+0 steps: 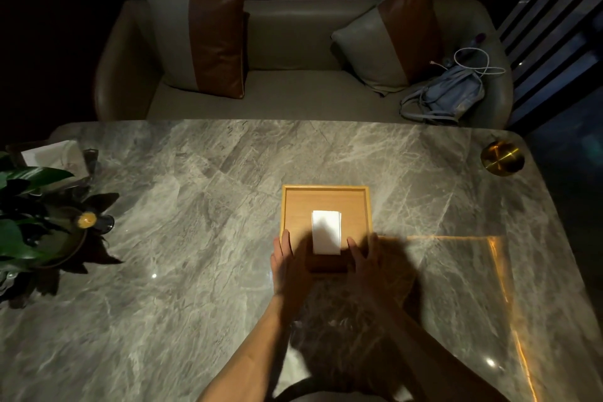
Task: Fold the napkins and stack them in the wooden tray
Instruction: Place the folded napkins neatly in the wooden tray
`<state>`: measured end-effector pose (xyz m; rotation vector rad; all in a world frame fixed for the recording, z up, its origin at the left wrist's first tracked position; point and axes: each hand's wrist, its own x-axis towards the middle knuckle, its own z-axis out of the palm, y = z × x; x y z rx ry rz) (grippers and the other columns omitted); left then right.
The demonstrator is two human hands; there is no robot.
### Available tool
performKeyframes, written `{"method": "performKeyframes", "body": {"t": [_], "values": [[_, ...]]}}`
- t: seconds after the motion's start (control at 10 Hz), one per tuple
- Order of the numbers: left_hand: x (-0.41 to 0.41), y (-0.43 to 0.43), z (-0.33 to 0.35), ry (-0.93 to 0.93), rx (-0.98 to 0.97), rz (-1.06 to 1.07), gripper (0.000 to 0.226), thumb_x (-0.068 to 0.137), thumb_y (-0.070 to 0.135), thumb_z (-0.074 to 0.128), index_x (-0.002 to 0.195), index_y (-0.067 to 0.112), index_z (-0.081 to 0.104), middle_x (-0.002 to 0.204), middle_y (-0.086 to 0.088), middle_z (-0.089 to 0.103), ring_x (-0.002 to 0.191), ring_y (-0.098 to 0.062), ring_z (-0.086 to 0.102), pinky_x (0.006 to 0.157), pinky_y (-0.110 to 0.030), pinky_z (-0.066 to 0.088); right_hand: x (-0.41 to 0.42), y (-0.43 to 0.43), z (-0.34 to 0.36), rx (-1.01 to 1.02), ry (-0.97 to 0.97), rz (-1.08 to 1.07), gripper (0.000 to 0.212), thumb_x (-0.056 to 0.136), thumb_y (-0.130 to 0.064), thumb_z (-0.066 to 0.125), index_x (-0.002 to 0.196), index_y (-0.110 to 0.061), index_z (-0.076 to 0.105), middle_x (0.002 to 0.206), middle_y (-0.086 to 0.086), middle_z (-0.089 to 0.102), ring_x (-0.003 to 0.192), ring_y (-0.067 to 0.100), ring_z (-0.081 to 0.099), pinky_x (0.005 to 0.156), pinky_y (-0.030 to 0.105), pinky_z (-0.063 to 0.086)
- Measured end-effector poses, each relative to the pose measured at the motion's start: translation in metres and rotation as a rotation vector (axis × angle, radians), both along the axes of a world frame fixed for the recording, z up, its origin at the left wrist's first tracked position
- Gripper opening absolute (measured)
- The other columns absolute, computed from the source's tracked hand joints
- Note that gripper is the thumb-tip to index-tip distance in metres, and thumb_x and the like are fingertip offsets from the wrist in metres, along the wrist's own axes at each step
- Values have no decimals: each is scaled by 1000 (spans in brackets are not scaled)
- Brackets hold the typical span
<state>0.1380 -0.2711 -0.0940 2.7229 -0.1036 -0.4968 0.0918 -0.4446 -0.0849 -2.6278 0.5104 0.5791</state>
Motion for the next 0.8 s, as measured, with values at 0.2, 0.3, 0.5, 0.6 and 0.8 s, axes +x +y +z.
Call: {"method": "performKeyframes", "body": {"t": [0.2,0.3,0.5,0.6,0.8], "values": [[-34,11,8,-37,31,19,51,97,33,23,137,26,53,128,0,58,113,-18,55,93,-34,49,-42,8,1,-105,45,102,66,98,-46,44,158,-35,19,170,8,-2,157,31,0,124,55,9],[-57,17,11,-3,117,-130,50,102,39,27,142,21,53,141,-7,56,132,-31,54,103,-44,50,-63,8,3,-124,134,185,76,95,-48,45,160,-36,7,170,9,-3,156,33,3,124,55,9],[-37,24,43,219,169,-216,42,101,26,50,142,15,45,143,-11,52,132,-31,48,110,-44,43,-49,6,33,-102,133,164,55,102,-47,36,155,-31,32,153,5,44,140,25,40,114,37,35],[-16,31,80,234,197,-172,31,106,25,44,130,9,56,131,-17,62,120,-35,60,101,-44,49,-23,7,64,-90,135,104,42,104,-41,34,126,-16,60,127,11,64,119,30,58,101,40,48],[48,60,172,74,304,-223,28,103,9,48,128,6,59,133,-15,64,124,-33,61,100,-42,50,50,17,148,-69,18,166,34,105,-32,43,112,-9,67,118,16,70,111,34,65,92,38,50]]}}
